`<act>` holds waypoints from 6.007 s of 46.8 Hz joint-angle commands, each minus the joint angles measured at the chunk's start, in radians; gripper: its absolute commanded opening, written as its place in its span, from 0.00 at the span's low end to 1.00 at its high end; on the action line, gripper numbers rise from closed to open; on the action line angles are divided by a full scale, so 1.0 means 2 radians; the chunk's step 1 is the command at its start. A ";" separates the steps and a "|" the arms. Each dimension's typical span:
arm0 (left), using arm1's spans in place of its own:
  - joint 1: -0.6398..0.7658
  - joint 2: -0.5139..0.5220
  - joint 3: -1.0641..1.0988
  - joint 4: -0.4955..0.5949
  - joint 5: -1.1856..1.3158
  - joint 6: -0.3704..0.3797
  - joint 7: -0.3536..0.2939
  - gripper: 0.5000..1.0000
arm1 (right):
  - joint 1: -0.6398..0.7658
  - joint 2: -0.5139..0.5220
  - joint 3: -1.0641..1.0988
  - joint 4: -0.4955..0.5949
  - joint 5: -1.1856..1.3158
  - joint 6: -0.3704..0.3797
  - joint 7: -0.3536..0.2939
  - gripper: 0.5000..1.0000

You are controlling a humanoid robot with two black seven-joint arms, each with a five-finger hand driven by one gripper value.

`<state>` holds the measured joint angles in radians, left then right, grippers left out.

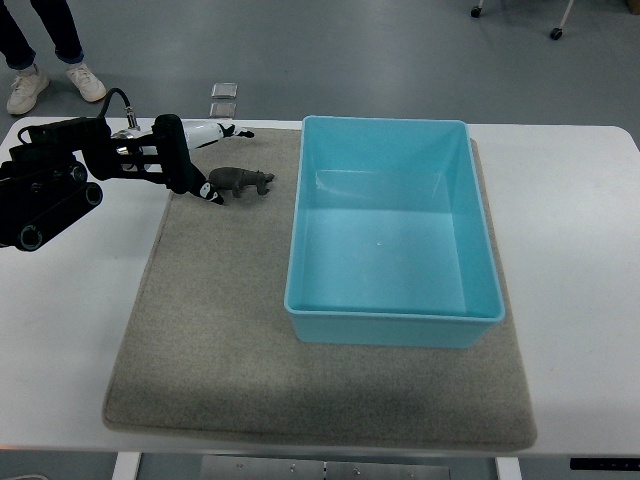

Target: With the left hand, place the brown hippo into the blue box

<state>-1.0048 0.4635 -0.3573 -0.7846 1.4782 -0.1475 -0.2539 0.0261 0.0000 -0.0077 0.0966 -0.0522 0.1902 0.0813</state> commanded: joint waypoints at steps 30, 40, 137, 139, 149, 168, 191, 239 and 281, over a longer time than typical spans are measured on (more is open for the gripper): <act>-0.007 -0.007 0.028 0.007 0.004 0.000 0.003 0.25 | 0.000 0.000 0.000 0.000 0.000 0.000 0.000 0.87; -0.008 -0.007 0.028 0.007 0.004 0.000 0.003 0.09 | 0.000 0.000 0.000 0.000 0.000 0.000 0.000 0.87; -0.103 -0.022 0.039 -0.168 -0.005 -0.041 0.033 0.00 | 0.000 0.000 0.000 0.000 0.000 0.000 0.000 0.87; -0.100 -0.032 0.039 -0.155 0.005 -0.041 0.033 0.00 | 0.000 0.000 0.000 0.000 0.000 0.000 0.000 0.87; -0.087 -0.076 0.041 -0.121 0.020 -0.031 0.033 0.00 | 0.000 0.000 0.000 0.000 0.000 0.000 0.000 0.87; -0.068 -0.095 0.038 -0.109 0.008 0.024 0.029 0.95 | 0.000 0.000 0.000 0.000 0.000 0.000 0.000 0.87; -0.061 -0.055 0.020 -0.115 -0.277 0.036 0.026 0.99 | 0.000 0.000 0.000 0.000 0.000 0.000 0.000 0.87; 0.047 0.136 -0.002 -0.111 -0.873 -0.192 0.054 1.00 | 0.000 0.000 0.000 0.000 0.000 0.000 0.000 0.87; 0.091 0.134 -0.009 -0.061 -0.970 -0.224 0.092 1.00 | 0.000 0.000 0.000 0.000 0.000 0.000 0.000 0.87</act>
<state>-0.8237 0.7321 -0.3729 -0.9212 -0.4621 -0.5942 -0.0687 0.0260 0.0000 -0.0077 0.0966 -0.0521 0.1902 0.0813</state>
